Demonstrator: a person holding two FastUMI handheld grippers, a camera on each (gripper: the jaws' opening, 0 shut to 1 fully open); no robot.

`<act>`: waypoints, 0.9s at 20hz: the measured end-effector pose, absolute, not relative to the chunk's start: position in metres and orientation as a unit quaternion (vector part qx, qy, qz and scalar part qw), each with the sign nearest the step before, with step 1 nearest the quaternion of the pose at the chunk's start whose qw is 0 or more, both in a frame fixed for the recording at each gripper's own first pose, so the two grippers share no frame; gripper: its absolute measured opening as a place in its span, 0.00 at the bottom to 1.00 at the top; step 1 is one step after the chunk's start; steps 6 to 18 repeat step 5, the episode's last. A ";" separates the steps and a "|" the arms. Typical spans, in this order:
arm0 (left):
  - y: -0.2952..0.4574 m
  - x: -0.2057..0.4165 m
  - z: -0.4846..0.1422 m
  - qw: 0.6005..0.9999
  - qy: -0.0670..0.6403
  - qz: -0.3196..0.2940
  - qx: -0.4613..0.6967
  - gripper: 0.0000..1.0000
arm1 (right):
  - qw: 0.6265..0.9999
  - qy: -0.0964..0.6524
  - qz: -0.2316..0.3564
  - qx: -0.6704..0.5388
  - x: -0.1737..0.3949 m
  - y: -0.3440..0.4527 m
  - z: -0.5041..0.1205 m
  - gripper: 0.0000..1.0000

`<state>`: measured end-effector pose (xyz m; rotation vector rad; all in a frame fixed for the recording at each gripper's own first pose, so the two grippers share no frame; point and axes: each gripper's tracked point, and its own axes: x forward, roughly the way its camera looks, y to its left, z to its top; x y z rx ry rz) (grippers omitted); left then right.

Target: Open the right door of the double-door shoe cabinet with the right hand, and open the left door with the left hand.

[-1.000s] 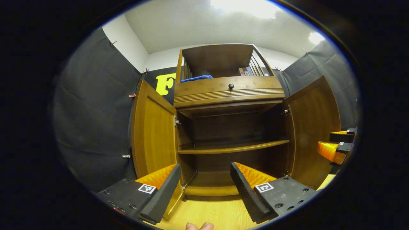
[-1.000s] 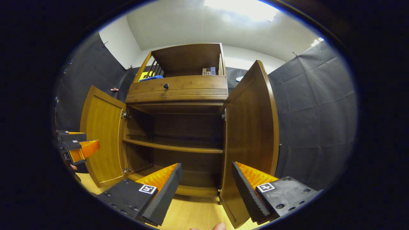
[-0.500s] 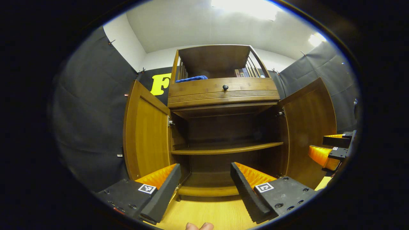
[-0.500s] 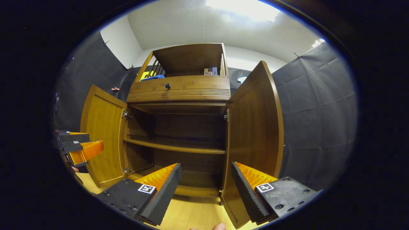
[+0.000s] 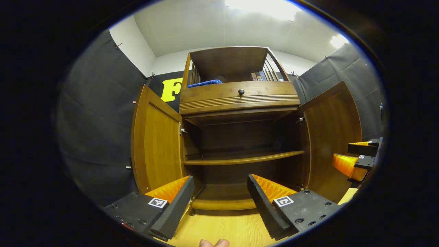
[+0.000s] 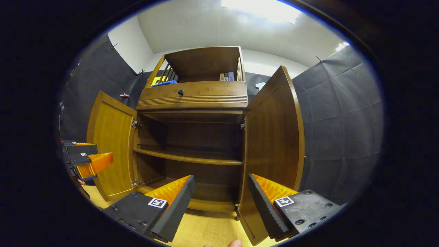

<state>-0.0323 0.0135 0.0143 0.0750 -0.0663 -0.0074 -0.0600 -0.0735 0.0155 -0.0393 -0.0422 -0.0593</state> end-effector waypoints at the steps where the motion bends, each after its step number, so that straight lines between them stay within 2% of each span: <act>1: 0.013 -0.032 0.014 0.999 -0.033 -0.006 0.036 0.99 | 0.999 -0.021 -0.029 -0.020 -0.060 -0.073 0.015 0.98; 18: 0.012 -0.032 0.013 0.999 -0.033 -0.006 0.038 0.97 | 0.999 -0.020 -0.027 -0.020 -0.061 -0.072 0.017 0.98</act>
